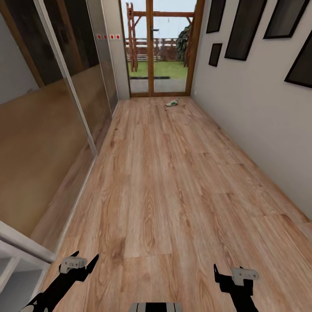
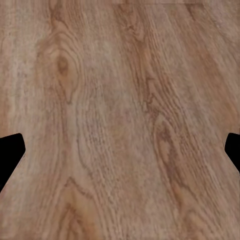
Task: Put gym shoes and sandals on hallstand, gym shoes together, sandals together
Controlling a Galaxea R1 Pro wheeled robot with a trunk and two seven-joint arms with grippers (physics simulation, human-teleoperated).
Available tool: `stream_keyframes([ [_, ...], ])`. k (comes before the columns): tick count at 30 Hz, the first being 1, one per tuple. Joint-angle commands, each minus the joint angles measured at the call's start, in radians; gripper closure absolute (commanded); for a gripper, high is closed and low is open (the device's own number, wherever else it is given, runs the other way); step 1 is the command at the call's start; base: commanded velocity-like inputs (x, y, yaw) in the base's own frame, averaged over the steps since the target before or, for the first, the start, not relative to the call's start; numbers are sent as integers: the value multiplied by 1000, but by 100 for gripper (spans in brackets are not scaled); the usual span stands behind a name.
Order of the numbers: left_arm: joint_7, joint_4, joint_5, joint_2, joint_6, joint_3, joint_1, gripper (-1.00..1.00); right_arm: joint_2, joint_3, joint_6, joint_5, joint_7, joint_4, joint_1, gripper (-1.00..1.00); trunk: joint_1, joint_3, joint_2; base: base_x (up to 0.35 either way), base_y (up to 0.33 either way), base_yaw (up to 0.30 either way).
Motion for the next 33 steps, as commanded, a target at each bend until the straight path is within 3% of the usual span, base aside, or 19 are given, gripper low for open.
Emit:
stream_keyframes([
  [1, 0, 0, 0, 0, 0, 0, 0, -100, 0, 0, 0, 0, 0, 0, 0, -100, 0, 0, 0, 330, 0, 0],
  [33, 1, 0, 0, -1, -1, 0, 0, -100, 0, -3, -16, 0, 1, 0, 0, -100, 0, 0, 0, 330, 0, 0],
])
